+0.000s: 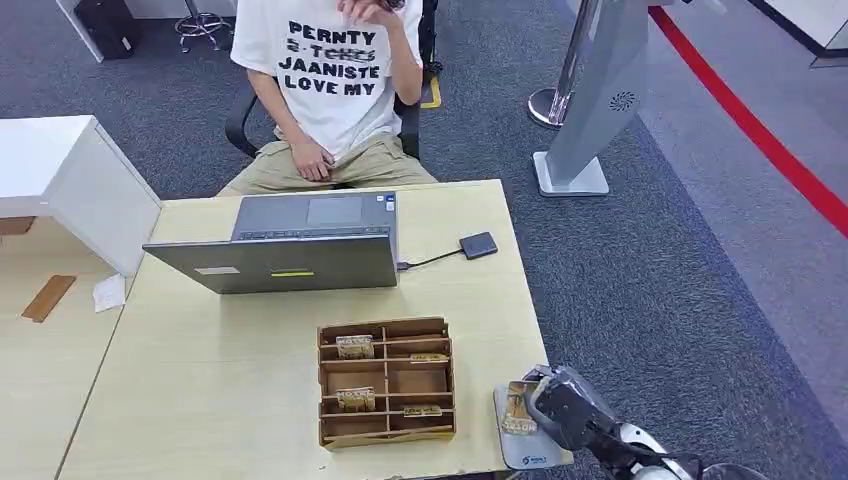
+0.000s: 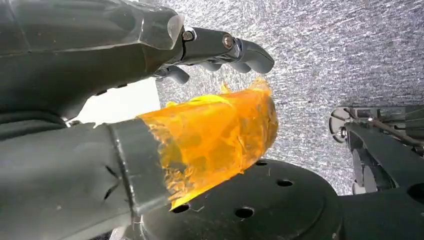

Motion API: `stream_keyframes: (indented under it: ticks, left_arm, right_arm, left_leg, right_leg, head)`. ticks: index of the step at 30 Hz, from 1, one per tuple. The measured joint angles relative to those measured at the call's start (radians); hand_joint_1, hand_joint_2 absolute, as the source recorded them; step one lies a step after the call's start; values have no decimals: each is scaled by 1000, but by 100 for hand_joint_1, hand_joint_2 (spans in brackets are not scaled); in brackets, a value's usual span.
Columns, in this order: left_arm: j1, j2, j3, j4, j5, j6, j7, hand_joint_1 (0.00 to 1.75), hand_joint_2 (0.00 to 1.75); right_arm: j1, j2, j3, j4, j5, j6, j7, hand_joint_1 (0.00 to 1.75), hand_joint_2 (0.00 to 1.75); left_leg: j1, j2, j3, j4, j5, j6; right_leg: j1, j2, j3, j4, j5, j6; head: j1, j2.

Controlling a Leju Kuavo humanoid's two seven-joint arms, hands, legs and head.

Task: Pass the card to the sensor for recognition and then transmit it.

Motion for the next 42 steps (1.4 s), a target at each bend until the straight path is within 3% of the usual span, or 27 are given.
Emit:
stream_keyframes:
  ticks: [42]
  left_arm:
    - [0, 0, 0, 0, -1, 4, 9, 0, 0]
  right_arm:
    - [-6, -33, 53, 14, 81, -38, 31, 175, 175]
  left_leg:
    - [0, 0, 0, 0, 0, 0]
  right_leg:
    - [0, 0, 0, 0, 0, 0]
  head:
    - [0, 0]
